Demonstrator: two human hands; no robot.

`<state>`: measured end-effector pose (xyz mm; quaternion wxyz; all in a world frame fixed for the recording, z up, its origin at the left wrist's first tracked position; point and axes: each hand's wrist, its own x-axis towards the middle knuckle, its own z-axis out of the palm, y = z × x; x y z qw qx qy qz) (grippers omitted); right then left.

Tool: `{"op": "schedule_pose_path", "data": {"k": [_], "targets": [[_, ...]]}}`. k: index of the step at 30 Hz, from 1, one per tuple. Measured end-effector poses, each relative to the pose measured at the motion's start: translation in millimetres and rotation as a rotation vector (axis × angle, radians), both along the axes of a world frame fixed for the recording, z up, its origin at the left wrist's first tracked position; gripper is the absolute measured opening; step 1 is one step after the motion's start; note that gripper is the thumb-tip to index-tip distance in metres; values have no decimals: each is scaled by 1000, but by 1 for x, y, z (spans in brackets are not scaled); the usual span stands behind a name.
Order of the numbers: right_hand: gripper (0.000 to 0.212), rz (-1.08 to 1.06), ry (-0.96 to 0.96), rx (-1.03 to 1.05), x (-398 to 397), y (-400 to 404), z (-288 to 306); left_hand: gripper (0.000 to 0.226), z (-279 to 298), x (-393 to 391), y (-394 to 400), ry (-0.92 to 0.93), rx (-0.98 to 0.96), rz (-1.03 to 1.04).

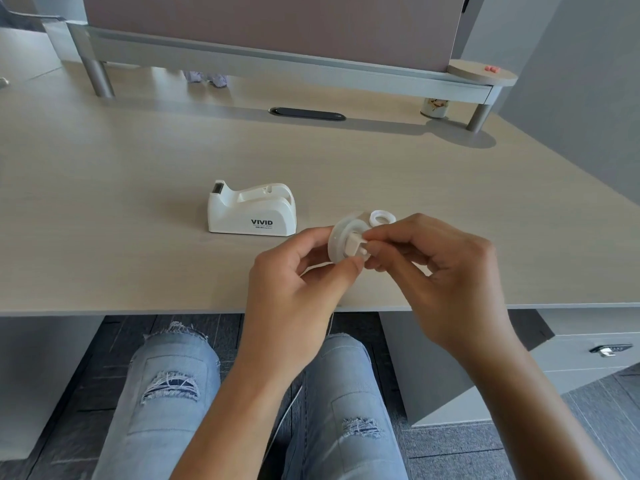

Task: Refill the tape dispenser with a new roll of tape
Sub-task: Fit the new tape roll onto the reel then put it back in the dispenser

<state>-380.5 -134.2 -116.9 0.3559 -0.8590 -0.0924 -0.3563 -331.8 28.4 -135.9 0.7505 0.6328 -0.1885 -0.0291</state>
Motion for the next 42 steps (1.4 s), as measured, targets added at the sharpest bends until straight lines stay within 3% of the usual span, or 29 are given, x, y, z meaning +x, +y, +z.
{"op": "schedule_pose_path", "data": {"k": [10, 12, 16, 20, 25, 28, 42], "targets": [[10, 54, -65, -115, 5, -3, 0, 23, 0, 5, 3, 0, 24, -26], [9, 24, -50, -5, 4, 0, -3, 21, 0, 5, 2, 24, -11, -25], [27, -29, 170, 469, 8, 3, -5, 21, -3, 5, -1, 85, -99, -27], [24, 122, 404, 647, 8, -1, -2, 25, -5, 3, -2, 160, -181, -64], [9, 285, 426, 788, 10, -2, -7, 20, -4, 4, -1, 239, -290, -63], [12, 304, 441, 859, 12, -1, -8, 13, -4, 4, 0, 246, -293, -63], [21, 236, 401, 811, 9, 7, -3, 20, -4, 4, 4, 164, -244, 5]]}}
